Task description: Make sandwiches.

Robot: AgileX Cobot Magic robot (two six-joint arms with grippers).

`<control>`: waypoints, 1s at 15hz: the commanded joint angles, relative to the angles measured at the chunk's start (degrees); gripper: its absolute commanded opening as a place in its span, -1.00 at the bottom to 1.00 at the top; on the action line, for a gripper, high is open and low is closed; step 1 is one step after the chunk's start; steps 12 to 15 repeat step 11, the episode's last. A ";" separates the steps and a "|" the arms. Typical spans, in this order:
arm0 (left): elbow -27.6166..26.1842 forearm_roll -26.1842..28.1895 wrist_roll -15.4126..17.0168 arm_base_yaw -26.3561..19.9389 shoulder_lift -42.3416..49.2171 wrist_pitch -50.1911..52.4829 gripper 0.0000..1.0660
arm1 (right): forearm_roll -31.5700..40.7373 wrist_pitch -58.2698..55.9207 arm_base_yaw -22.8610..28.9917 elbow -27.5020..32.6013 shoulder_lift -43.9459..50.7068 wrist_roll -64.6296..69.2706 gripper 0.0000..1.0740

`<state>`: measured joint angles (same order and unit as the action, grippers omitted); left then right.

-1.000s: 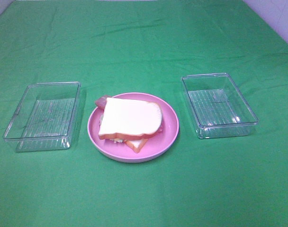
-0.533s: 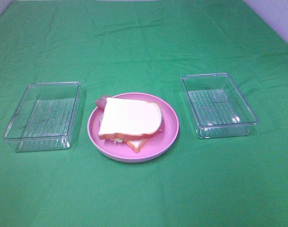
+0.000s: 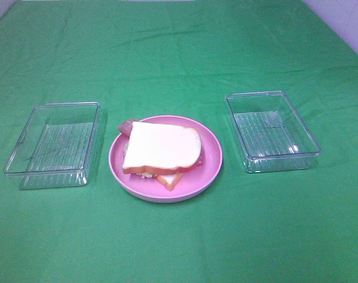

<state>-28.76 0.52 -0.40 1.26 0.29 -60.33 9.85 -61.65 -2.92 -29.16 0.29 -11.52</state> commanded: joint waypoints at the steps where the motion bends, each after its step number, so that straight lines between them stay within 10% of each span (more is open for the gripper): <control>1: 0.11 0.11 -0.17 -0.06 1.26 0.40 0.81 | 0.00 0.40 -0.29 0.11 0.92 -0.34 0.50; 15: 0.11 0.11 -0.17 -0.06 1.26 0.40 0.81 | 0.06 0.40 -0.29 0.11 0.92 -0.34 0.50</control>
